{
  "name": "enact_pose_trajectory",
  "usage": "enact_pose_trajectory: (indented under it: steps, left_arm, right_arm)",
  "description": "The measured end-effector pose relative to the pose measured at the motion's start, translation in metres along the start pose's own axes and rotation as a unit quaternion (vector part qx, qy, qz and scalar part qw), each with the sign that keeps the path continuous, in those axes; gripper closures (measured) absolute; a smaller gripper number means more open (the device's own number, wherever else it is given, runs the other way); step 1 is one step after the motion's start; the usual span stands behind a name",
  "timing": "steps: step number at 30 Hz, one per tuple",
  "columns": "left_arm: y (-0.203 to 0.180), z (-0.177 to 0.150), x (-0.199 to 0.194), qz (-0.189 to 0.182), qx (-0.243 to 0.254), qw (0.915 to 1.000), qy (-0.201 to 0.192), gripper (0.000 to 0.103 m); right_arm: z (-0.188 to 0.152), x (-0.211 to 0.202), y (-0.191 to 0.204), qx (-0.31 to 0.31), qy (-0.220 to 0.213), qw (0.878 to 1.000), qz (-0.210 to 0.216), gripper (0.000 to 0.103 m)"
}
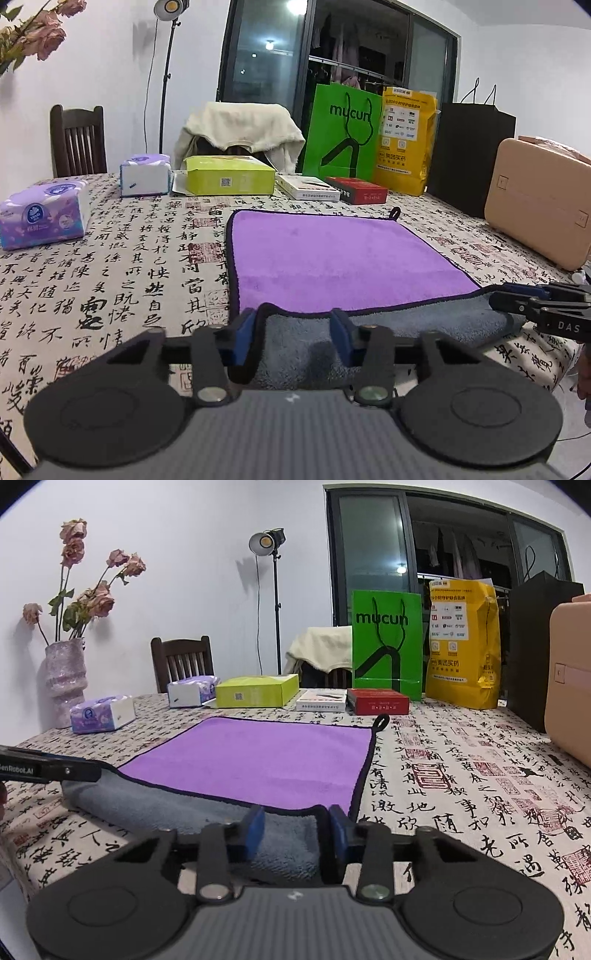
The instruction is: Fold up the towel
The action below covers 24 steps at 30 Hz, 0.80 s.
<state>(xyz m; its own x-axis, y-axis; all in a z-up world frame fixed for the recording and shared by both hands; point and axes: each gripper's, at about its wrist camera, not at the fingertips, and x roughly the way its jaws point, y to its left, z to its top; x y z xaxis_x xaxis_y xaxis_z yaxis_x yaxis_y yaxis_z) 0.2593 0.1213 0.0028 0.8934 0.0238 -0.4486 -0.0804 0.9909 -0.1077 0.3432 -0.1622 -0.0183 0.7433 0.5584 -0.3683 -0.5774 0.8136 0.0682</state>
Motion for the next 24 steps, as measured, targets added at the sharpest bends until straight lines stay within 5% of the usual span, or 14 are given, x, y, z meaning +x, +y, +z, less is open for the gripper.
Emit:
enact_pose_trajectory:
  steps: [3, 10, 12, 16, 24]
  left_arm:
    - [0.005, 0.002, 0.006, 0.003, -0.007, 0.9998, 0.016, 0.076]
    - [0.013, 0.002, 0.015, 0.008, -0.029, 0.9985, 0.047, 0.075]
    - [0.014, 0.002, 0.015, 0.008, -0.032, 0.9984, 0.047, 0.075]
    - [0.013, 0.002, 0.012, 0.006, -0.024, 0.9988, 0.042, 0.093]
    - [0.006, 0.005, 0.005, 0.019, -0.007, 0.9994, 0.028, 0.098]
  right_arm:
    - [0.002, 0.004, -0.004, 0.014, 0.009, 1.000, -0.002, 0.077]
    - [0.006, 0.015, -0.015, 0.042, 0.041, 0.998, 0.005, 0.097]
    - [0.005, 0.015, -0.015, 0.039, 0.044, 0.998, 0.005, 0.097]
    - [0.006, 0.015, -0.014, 0.040, 0.049, 0.998, 0.009, 0.097]
    - [0.009, 0.013, -0.013, 0.030, 0.056, 0.998, 0.012, 0.099]
